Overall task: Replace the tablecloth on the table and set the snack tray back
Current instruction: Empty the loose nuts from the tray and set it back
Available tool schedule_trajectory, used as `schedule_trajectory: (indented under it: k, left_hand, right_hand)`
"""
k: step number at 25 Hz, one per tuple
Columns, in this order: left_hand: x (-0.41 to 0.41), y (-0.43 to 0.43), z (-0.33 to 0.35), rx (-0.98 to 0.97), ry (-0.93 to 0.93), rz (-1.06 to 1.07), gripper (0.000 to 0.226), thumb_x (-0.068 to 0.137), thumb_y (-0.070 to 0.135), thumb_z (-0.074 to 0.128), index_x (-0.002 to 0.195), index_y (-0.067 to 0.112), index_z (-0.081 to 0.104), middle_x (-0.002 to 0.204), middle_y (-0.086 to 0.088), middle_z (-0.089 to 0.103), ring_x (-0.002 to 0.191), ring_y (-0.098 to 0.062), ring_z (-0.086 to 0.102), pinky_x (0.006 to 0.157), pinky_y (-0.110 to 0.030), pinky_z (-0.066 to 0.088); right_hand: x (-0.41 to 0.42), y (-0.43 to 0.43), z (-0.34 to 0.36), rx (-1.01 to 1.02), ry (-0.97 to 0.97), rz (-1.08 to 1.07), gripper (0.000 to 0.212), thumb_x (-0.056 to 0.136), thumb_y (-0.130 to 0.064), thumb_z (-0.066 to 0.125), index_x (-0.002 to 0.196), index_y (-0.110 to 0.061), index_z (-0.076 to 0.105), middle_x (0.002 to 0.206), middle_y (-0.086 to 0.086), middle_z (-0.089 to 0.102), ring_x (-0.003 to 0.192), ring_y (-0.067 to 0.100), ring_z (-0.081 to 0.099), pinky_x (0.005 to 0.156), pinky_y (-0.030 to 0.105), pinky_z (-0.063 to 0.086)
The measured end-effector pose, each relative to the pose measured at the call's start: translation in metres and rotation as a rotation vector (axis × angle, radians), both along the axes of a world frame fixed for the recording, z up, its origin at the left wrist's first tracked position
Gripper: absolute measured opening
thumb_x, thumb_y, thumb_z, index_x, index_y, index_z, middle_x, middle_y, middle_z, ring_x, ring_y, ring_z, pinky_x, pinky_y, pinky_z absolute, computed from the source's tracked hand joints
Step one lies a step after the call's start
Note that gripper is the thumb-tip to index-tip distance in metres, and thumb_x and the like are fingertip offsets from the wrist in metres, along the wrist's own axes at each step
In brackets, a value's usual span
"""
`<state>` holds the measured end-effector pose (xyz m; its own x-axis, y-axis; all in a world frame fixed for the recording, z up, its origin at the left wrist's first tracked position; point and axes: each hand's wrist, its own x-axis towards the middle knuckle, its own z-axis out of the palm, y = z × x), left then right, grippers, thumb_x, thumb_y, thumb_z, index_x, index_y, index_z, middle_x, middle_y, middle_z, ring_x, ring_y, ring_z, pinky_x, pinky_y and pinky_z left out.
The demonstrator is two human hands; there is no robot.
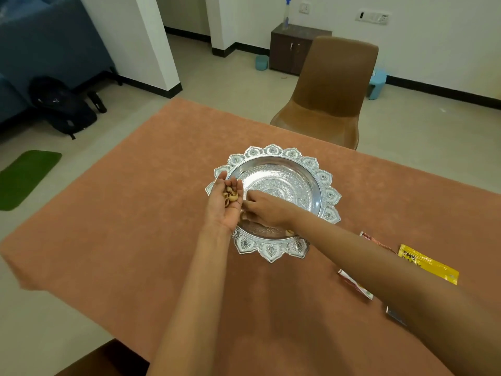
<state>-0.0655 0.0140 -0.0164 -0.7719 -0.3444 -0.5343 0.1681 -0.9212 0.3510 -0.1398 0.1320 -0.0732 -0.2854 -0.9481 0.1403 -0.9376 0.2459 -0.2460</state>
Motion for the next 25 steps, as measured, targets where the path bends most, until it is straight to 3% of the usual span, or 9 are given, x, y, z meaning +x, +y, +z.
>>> schedule_trajectory:
  k: [3, 5, 7, 10, 13, 15, 19, 25]
  left_hand:
    - [0.003, -0.001, -0.004, 0.044, -0.013, 0.005, 0.016, 0.097, 0.01, 0.049, 0.085, 0.005, 0.058, 0.058, -0.002, 0.057, 0.055, -0.009, 0.061, 0.062, -0.025, 0.058]
    - [0.004, 0.001, -0.005, 0.078, -0.028, -0.003, 0.021, 0.098, 0.012, 0.047, 0.08, 0.005, 0.055, 0.053, -0.001, 0.056, 0.049, -0.009, 0.059, 0.056, -0.024, 0.057]
    - [0.002, 0.007, -0.004, 0.097, -0.044, 0.0, 0.026, 0.1, 0.017, 0.045, 0.079, 0.006, 0.055, 0.055, -0.002, 0.054, 0.051, -0.009, 0.057, 0.053, -0.024, 0.057]
    - [-0.009, 0.018, 0.002, 0.086, -0.034, 0.042, 0.033, 0.101, 0.026, 0.042, 0.076, 0.008, 0.054, 0.06, -0.003, 0.057, 0.06, -0.011, 0.059, 0.057, -0.026, 0.058]
    - [-0.014, 0.035, 0.005, -0.056, -0.052, 0.072, 0.028, 0.101, 0.026, 0.045, 0.079, 0.012, 0.054, 0.074, -0.004, 0.063, 0.068, -0.011, 0.064, 0.06, -0.024, 0.057]
    - [-0.008, 0.051, 0.006, -0.178, -0.074, 0.081, 0.026, 0.101, 0.026, 0.045, 0.08, 0.013, 0.054, 0.078, -0.004, 0.066, 0.071, -0.012, 0.065, 0.058, -0.022, 0.054]
    - [0.005, 0.09, 0.02, -0.334, -0.033, 0.038, 0.029, 0.101, 0.026, 0.043, 0.077, 0.013, 0.052, 0.074, -0.003, 0.067, 0.066, -0.013, 0.065, 0.06, -0.024, 0.053]
    - [0.041, 0.187, 0.031, -0.478, 0.122, -0.133, 0.031, 0.101, 0.022, 0.041, 0.074, 0.012, 0.052, 0.073, -0.003, 0.063, 0.068, -0.014, 0.061, 0.066, -0.026, 0.051]
  right_hand:
    - [0.002, -0.004, 0.005, 0.078, 0.047, -0.181, 0.029, 0.099, -0.025, 0.043, 0.11, -0.002, 0.057, 0.09, 0.017, 0.054, 0.068, 0.024, 0.048, 0.056, 0.032, 0.034]
    - [0.006, -0.006, 0.011, -0.021, -0.101, -0.377, 0.021, 0.098, -0.021, 0.045, 0.094, -0.005, 0.057, 0.078, 0.01, 0.054, 0.063, 0.021, 0.045, 0.057, 0.029, 0.032]
    - [0.007, -0.008, 0.018, -0.381, -0.434, -0.672, 0.025, 0.095, -0.015, 0.048, 0.071, -0.01, 0.049, 0.059, 0.0, 0.044, 0.052, 0.013, 0.036, 0.05, 0.024, 0.029]
    - [0.009, -0.018, 0.035, -0.928, -1.089, -0.97, 0.03, 0.091, -0.011, 0.047, 0.062, -0.014, 0.042, 0.054, -0.001, 0.037, 0.043, 0.01, 0.027, 0.041, 0.021, 0.023]
    - [0.02, -0.031, 0.059, -1.191, -1.549, -1.102, 0.024, 0.087, -0.009, 0.044, 0.063, -0.014, 0.042, 0.053, 0.001, 0.038, 0.037, 0.009, 0.026, 0.036, 0.017, 0.023]
    - [0.031, -0.026, 0.066, -1.302, -1.586, -1.115, 0.023, 0.085, -0.008, 0.043, 0.063, -0.013, 0.043, 0.051, 0.0, 0.038, 0.037, 0.009, 0.026, 0.037, 0.018, 0.022]
    - [0.052, 0.007, 0.071, -1.47, -1.485, -1.057, 0.027, 0.085, -0.007, 0.042, 0.06, -0.015, 0.042, 0.051, 0.0, 0.037, 0.039, 0.01, 0.025, 0.038, 0.02, 0.019]
    - [0.097, 0.102, 0.082, -1.62, -1.078, -1.138, 0.03, 0.087, -0.013, 0.046, 0.058, -0.018, 0.041, 0.054, 0.0, 0.037, 0.05, 0.012, 0.033, 0.046, 0.026, 0.029]
